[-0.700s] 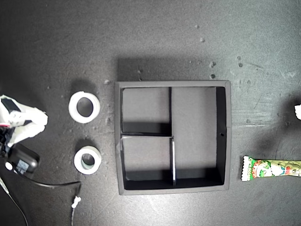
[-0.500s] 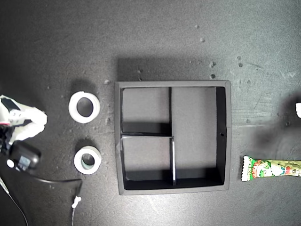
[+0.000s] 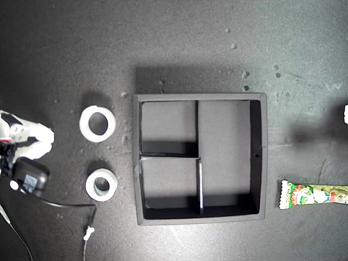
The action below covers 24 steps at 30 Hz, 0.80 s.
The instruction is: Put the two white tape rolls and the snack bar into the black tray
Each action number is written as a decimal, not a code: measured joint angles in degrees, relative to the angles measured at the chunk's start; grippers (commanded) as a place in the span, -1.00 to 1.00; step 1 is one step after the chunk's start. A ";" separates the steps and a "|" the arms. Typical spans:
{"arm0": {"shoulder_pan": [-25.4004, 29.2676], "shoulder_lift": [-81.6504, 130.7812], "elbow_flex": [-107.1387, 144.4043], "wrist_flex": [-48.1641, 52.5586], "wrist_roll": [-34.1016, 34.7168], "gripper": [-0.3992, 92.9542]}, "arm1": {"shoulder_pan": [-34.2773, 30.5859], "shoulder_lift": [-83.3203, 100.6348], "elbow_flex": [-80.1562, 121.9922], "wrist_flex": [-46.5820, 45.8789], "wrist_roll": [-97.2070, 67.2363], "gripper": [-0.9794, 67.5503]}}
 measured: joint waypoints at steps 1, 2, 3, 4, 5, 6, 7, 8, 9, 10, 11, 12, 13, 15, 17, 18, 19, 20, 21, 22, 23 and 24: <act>1.49 0.00 0.00 0.00 -1.41 -0.99 | 0.53 0.00 0.00 -0.62 1.23 -0.98; 2.72 0.00 0.00 -0.35 -1.41 -0.99 | 0.97 0.00 0.00 -1.23 3.08 -0.98; 3.34 0.00 0.00 -0.62 -0.79 -0.99 | 1.41 0.00 0.00 -1.67 5.10 -0.98; 3.96 0.00 0.00 -0.62 -0.35 -0.99 | 1.85 -0.09 0.00 -2.20 7.56 -0.98; 4.39 0.00 0.00 -0.62 -0.35 -0.99 | 2.46 -0.09 0.00 -2.99 10.37 -0.98; 4.75 0.00 0.00 -0.70 -0.09 -0.99 | 2.72 -0.09 0.00 -3.69 12.74 -0.98; 5.01 0.00 0.00 -1.49 0.62 -0.97 | 2.72 -0.09 0.00 -4.66 15.12 -0.98; 5.27 0.00 0.00 -2.72 1.85 -0.92 | 2.72 -0.18 0.00 -5.80 16.70 -0.98; 5.54 0.00 0.00 -4.13 3.25 -0.84 | 2.64 -0.18 0.00 -6.77 17.75 -0.98; 5.80 0.00 0.00 -5.98 4.83 -0.79 | 2.55 -0.18 0.00 -7.47 18.37 -0.98; 5.89 0.00 -0.09 -7.82 6.94 -0.74 | 2.55 -0.26 0.00 -8.26 18.54 -0.98; 5.89 0.00 -0.70 -9.76 9.23 -0.70 | 2.37 -0.26 0.00 -9.05 18.54 -0.98; 5.80 0.00 -1.14 -11.43 12.39 -0.68 | 1.67 -0.26 0.00 -9.76 17.14 -0.98; 4.48 0.09 -6.15 -12.74 19.07 -0.63 | 0.62 -0.26 0.00 -10.55 10.81 -0.98; 1.58 0.09 -9.76 -13.10 24.61 -0.58 | 0.62 -0.26 0.00 -12.04 5.45 -0.98; 0.09 0.09 -11.69 -13.18 26.81 -0.56 | 0.70 -0.26 0.00 -13.45 2.20 -0.98; -1.49 -0.26 -13.97 -13.27 28.83 -0.55 | 0.70 -0.26 0.00 -15.21 -1.14 -0.98; -2.55 -1.32 -15.47 -13.27 29.71 -0.54 | 0.00 -0.26 0.00 -16.70 -3.52 -0.98; -3.52 -3.08 -17.31 -13.71 30.41 -0.53 | -1.23 -0.26 0.00 -18.46 -5.80 -0.98; -4.48 -6.68 -19.42 -14.41 30.85 -0.53 | -2.29 -0.26 0.00 -20.48 -8.35 -0.98; -4.48 -10.90 -21.88 -15.21 31.38 -0.53 | -3.69 -0.26 0.00 -22.68 -10.90 -0.98; -4.57 -16.00 -24.52 -15.91 31.90 -0.53 | -4.66 -0.26 0.00 -24.96 -13.36 -0.98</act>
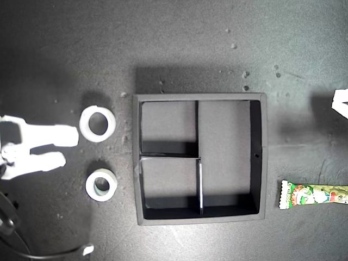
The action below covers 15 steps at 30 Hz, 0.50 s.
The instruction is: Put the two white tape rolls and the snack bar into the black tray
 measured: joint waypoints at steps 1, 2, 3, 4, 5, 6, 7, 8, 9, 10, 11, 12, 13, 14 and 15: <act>-0.18 -4.83 -2.02 -0.44 0.53 -0.53 | -0.79 0.00 0.00 -1.85 -1.93 -0.98; -0.44 -9.93 -4.22 -0.88 1.05 -0.53 | -1.41 0.00 0.00 -4.13 -4.22 -0.98; -0.53 -14.77 -6.24 -1.49 1.67 -0.53 | -2.72 0.00 0.00 -6.86 -6.59 -0.98; -0.88 -18.28 -7.38 -2.11 2.20 -0.53 | -3.78 0.00 0.00 -9.23 -8.35 -0.98; -1.41 -21.97 -8.44 -2.64 2.64 -0.53 | -5.19 0.00 0.00 -12.22 -10.37 -0.98; -2.02 -25.49 -9.40 -3.16 2.99 -0.54 | -6.59 0.00 0.00 -15.56 -12.48 -0.97; -2.81 -28.48 -10.37 -3.69 3.08 -0.54 | -7.47 0.00 0.00 -18.37 -13.97 -0.88; -3.16 -31.20 -11.07 -4.22 3.08 -0.54 | -8.17 0.00 0.00 -20.92 -15.38 -0.76; -3.43 -33.57 -11.51 -4.75 3.25 -0.54 | -8.70 0.00 0.00 -23.47 -16.79 -0.70; -3.43 -35.51 -11.95 -5.19 3.60 -0.54 | -9.23 0.00 0.00 -25.66 -18.11 -0.64; -3.78 -37.27 -12.13 -5.71 3.69 -0.55 | -9.84 0.00 -0.09 -27.33 -19.25 -0.59; -4.39 -38.67 -12.22 -6.15 3.87 -0.55 | -10.46 0.00 -0.18 -28.48 -20.30 -0.56; -5.01 -39.90 -12.22 -6.50 4.22 -0.55 | -11.07 -0.09 -0.44 -29.18 -21.36 -0.51; -5.89 -41.22 -12.30 -7.03 4.13 -0.56 | -11.87 -0.09 -1.58 -29.79 -22.76 -0.48; -6.33 -41.92 -12.30 -7.38 4.04 -0.57 | -12.39 -0.09 -2.37 -30.06 -23.64 -0.46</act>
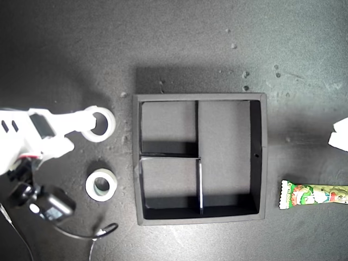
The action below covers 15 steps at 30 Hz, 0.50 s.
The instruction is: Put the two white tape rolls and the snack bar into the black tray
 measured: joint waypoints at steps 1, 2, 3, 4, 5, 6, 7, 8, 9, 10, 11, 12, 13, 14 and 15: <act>0.00 -0.97 0.00 -0.44 0.35 -0.57 | -0.70 -0.18 -0.70 -0.18 -1.14 -0.44; -0.09 -1.76 -0.09 -0.79 0.62 -0.58 | -1.41 -0.18 -1.49 -0.26 -2.37 -0.43; 0.18 -2.55 -0.44 -1.05 0.70 -0.59 | -2.02 -0.18 -2.11 -0.26 -3.52 -0.40; 0.26 -3.16 -0.70 -1.32 0.88 -0.59 | -2.55 -0.18 -2.55 -0.26 -4.75 -0.39; 0.26 -3.87 -0.97 -1.58 1.14 -0.60 | -2.99 -0.35 -3.25 -0.26 -5.98 -0.36; 0.00 -4.57 -1.32 -1.85 1.14 -0.61 | -3.43 -0.62 -4.22 -0.26 -7.29 -0.33; -0.26 -5.27 -1.58 -2.11 1.05 -0.62 | -3.96 -1.05 -5.36 -0.26 -8.70 -0.30; -0.44 -5.89 -1.93 -2.37 1.05 -0.62 | -4.57 -1.85 -6.42 -0.26 -9.84 -0.26; -0.53 -6.59 -2.46 -2.64 1.05 -0.62 | -5.10 -3.60 -7.82 -0.26 -10.90 -0.23; -0.53 -7.12 -2.99 -2.72 1.05 -0.63 | -5.19 -5.45 -8.96 -0.26 -11.51 -0.21; -0.35 -8.00 -3.69 -2.81 1.23 -0.64 | -5.19 -8.26 -10.63 -0.26 -12.04 -0.19; -0.09 -9.05 -4.39 -2.81 1.41 -0.64 | -4.83 -12.22 -13.01 -0.26 -12.57 -0.19; 0.09 -9.76 -4.66 -2.81 1.41 -0.64 | -4.66 -14.59 -14.59 -0.26 -12.92 -0.18; 0.18 -10.72 -4.92 -2.99 1.41 -0.65 | -4.31 -18.98 -17.14 -0.26 -13.45 -0.19; 0.26 -11.69 -5.10 -2.99 1.41 -0.65 | -4.22 -23.64 -20.48 0.00 -13.97 -0.20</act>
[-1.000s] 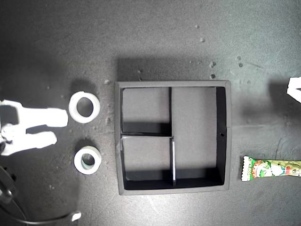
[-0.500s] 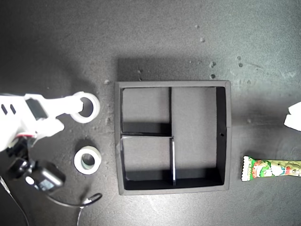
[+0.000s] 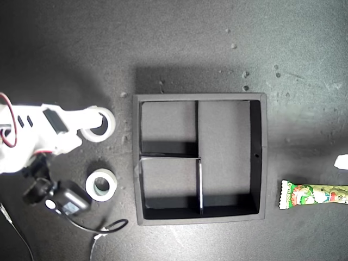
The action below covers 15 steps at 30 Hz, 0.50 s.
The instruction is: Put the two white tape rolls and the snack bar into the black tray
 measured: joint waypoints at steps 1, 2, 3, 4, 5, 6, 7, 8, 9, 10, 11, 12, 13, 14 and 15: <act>0.09 -0.70 -0.09 -0.26 0.00 -0.65 | 0.09 -5.01 -3.69 0.97 -0.18 -0.21; 0.26 -0.97 -0.09 -0.53 0.00 -0.66 | 0.09 -9.76 -7.47 2.29 -0.35 -0.21; 0.62 -0.97 -0.09 -0.70 0.00 -0.66 | 0.09 -15.03 -11.78 4.13 -0.44 -0.22; 1.05 -0.97 -0.18 -1.05 0.00 -0.66 | 0.62 -20.21 -16.70 6.50 -0.44 -0.21; 1.23 -0.97 -0.18 -1.23 0.00 -0.66 | 1.05 -25.14 -21.53 9.14 -0.44 -0.19; 1.49 -0.97 -0.18 -1.32 0.00 -0.66 | 1.85 -30.50 -27.16 11.95 -0.44 -0.17; 1.67 -0.97 -0.18 -1.32 -0.09 -0.66 | 2.37 -34.45 -31.55 14.33 -0.18 -0.17; 1.76 -0.97 -0.18 -1.58 -0.26 -0.66 | 2.46 -38.32 -35.51 16.44 0.09 -0.16; 1.85 -0.97 0.18 -2.02 -0.53 -0.65 | 2.64 -42.63 -40.43 18.98 0.88 -0.16; 1.93 -0.97 1.14 -2.72 -0.97 -0.65 | 2.55 -47.37 -45.79 22.06 2.20 -0.16; 2.02 -0.97 1.67 -3.16 -1.14 -0.64 | 2.37 -50.45 -49.39 24.17 3.52 -0.16; 2.02 -0.97 2.37 -3.96 -1.41 -0.62 | 2.37 -53.35 -52.82 26.19 5.36 -0.18; 2.02 -1.14 2.99 -4.48 -2.11 -0.61 | 2.37 -55.55 -55.46 28.30 7.65 -0.20; 1.85 -1.76 3.08 -4.92 -2.37 -0.60 | 2.37 -57.83 -57.92 30.41 10.11 -0.20; 1.76 -2.81 3.08 -5.36 -2.46 -0.59 | 2.20 -59.68 -60.29 32.78 13.18 -0.21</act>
